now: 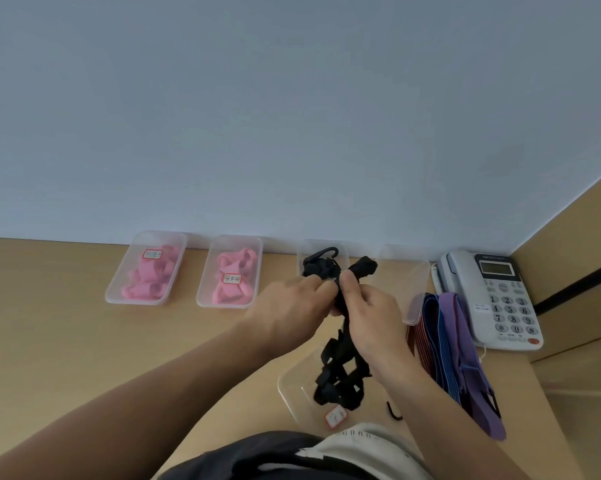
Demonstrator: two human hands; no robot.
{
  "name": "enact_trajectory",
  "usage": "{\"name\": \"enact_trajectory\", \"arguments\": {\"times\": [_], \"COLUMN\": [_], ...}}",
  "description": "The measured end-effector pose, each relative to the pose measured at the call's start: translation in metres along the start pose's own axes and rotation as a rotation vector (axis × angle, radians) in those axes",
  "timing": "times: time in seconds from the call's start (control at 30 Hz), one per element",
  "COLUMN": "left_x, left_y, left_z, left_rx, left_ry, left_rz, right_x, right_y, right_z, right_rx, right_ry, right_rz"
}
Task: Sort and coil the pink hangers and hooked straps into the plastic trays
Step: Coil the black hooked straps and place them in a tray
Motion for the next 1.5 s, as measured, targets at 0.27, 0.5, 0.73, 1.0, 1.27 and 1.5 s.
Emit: {"name": "enact_trajectory", "arguments": {"times": [0.27, 0.5, 0.73, 1.0, 1.27, 1.5], "left_x": [0.004, 0.005, 0.0, 0.0, 0.006, 0.001], "left_y": [-0.016, -0.024, -0.007, 0.022, 0.02, 0.019], "left_z": [0.034, 0.034, 0.033, 0.028, 0.005, 0.012], "left_rx": [0.622, 1.218, 1.128, 0.478, -0.156, 0.462], "left_ry": [0.382, 0.506, 0.389, 0.205, -0.131, 0.041], "left_rz": [0.051, 0.219, -0.05, -0.275, -0.362, -0.237], "right_x": [0.008, 0.006, 0.005, 0.007, 0.006, 0.006], "right_y": [-0.004, -0.007, -0.009, -0.009, -0.01, 0.002], "right_z": [-0.007, -0.003, -0.01, 0.001, 0.01, 0.012], "right_rx": [-0.352, -0.272, -0.351, -0.475, -0.543, -0.589], "right_ry": [-0.076, 0.069, -0.061, -0.038, -0.13, -0.008], "right_rz": [0.061, 0.147, 0.242, 0.32, 0.17, 0.028]}}
Point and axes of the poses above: each hand's wrist, its own x-axis away from the middle knuckle, its own y-axis out of the back of the hand, z = x × y, the point moved 6 cm from there along -x, towards the middle knuckle, and after that the axes turned 10 degrees about z, right-handed, at the moved point
